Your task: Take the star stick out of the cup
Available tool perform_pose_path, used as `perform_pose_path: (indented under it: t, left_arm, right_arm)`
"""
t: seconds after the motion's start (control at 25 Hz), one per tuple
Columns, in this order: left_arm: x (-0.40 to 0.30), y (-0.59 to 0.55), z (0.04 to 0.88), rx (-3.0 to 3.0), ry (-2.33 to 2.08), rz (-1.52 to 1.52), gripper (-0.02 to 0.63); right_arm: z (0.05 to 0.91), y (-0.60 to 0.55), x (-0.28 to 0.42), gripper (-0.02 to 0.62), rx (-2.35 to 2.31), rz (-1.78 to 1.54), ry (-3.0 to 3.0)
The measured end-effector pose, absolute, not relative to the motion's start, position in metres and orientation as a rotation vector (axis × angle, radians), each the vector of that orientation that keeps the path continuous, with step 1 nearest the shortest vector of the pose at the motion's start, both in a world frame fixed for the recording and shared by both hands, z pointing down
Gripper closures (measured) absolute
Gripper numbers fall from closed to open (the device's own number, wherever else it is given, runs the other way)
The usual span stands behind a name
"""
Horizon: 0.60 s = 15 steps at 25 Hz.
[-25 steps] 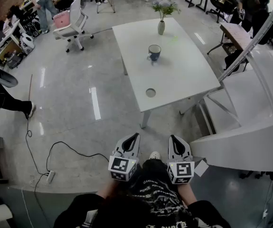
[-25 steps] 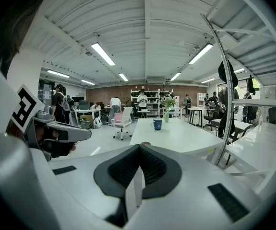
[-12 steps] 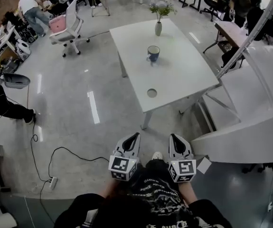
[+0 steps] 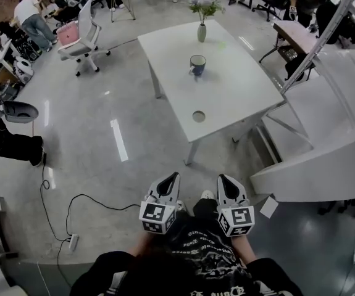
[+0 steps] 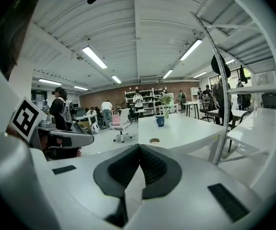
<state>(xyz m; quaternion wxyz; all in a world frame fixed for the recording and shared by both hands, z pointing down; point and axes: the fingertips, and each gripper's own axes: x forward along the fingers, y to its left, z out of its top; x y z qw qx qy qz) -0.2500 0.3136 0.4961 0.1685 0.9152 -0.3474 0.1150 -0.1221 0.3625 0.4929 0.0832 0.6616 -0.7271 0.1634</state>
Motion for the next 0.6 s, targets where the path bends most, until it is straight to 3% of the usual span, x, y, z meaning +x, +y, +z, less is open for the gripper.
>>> perform_pose_path:
  t: [0.32, 0.6]
  left_arm:
    - [-0.221, 0.277, 0.51, 2.604, -1.009, 0.361, 0.586]
    - [-0.172, 0.189, 0.512, 2.571, -1.089, 0.343, 0.586]
  right_arm:
    - [0.518, 0.327, -0.093, 0.588, 1.954, 0.544, -2.184]
    - [0.525, 0.225, -0.036, 0.588, 1.895, 0.547, -2.233]
